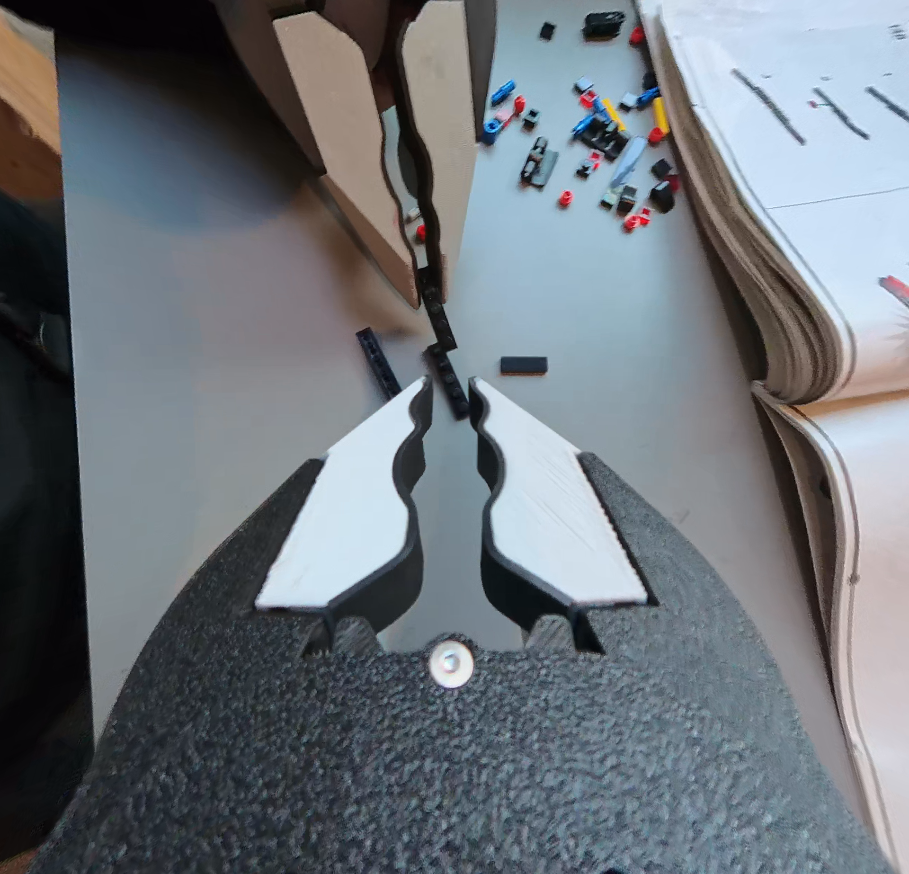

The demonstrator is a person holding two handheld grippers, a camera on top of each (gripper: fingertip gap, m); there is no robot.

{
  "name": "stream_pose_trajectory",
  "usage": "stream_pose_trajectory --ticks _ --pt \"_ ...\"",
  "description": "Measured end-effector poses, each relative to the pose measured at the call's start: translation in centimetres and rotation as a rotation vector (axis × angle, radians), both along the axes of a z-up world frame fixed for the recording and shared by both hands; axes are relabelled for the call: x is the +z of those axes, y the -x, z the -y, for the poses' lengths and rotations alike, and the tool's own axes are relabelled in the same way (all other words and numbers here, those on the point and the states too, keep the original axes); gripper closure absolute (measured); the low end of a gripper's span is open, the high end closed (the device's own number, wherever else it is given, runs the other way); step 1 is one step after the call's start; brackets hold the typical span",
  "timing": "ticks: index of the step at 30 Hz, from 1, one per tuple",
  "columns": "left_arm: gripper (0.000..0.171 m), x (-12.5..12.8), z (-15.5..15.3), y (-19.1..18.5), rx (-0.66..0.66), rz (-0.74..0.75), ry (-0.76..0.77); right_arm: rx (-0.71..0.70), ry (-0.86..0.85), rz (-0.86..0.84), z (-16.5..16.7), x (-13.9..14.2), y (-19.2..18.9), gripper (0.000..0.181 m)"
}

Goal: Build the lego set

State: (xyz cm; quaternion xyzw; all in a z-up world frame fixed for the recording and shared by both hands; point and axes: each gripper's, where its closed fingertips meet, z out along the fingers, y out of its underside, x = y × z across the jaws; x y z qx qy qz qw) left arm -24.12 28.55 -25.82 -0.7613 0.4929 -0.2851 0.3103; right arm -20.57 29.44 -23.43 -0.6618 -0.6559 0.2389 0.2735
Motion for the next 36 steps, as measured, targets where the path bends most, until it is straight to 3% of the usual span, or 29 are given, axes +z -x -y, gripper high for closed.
stream_pose_trajectory --ticks 13,25,36 --pt "0.166 -0.2 0.4 -0.6 -0.007 -0.003 0.001 0.169 -0.039 0.120 0.4 -2.2 2.0 0.168" --pt "0.158 -0.5 0.2 -0.7 -0.001 -0.015 -0.003 0.179 -0.016 0.109 0.4 -2.1 1.7 0.173" --pt "0.166 0.3 -0.3 -0.9 0.010 0.015 -0.073 0.208 0.031 0.131 -0.2 -2.5 1.7 0.173"
